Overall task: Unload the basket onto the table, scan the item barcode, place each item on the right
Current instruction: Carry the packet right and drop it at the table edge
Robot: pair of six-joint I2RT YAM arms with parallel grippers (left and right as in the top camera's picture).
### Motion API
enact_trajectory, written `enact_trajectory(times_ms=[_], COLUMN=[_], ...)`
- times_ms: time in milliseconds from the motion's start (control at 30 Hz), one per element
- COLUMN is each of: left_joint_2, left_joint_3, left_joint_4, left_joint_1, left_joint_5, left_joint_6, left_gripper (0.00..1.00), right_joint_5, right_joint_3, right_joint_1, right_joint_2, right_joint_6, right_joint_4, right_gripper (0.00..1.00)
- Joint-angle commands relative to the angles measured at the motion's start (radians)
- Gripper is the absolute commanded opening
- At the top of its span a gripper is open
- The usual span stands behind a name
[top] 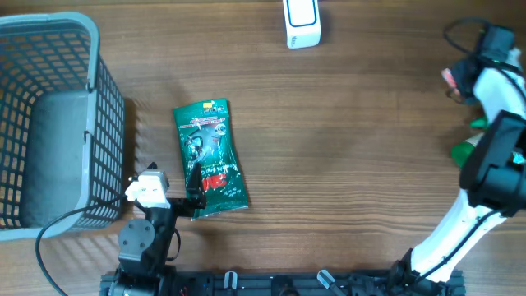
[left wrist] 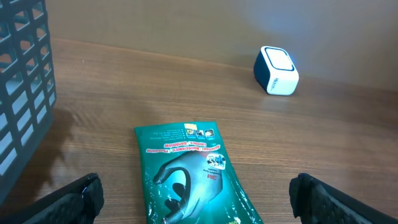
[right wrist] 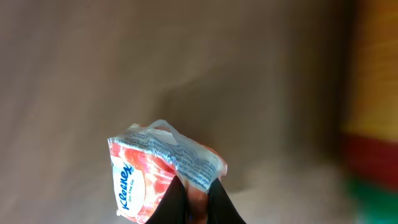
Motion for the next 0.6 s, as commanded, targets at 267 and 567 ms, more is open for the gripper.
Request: enact_trajectory(times_ms=[267, 567], left_joint_2=[-0.004, -0.004], left_joint_3=[-0.004, -0.004], left_joint_4=[0.001, 0.001], left_joint_1=[0.004, 0.004], left_joint_5=[0.008, 0.008], left_joint_6=[0.019, 0.019], left_gripper=[1.00, 1.00], right_joint_5=[-0.115, -0.637], right_joint_3=[-0.002, -0.002], right_joint_1=[-0.147, -0.020], right_joint_2=[-0.156, -0.502], right_joint_6=[-0.090, -0.086], right_joint_4=[-0.077, -0.115], right_gripper=[1.00, 1.00])
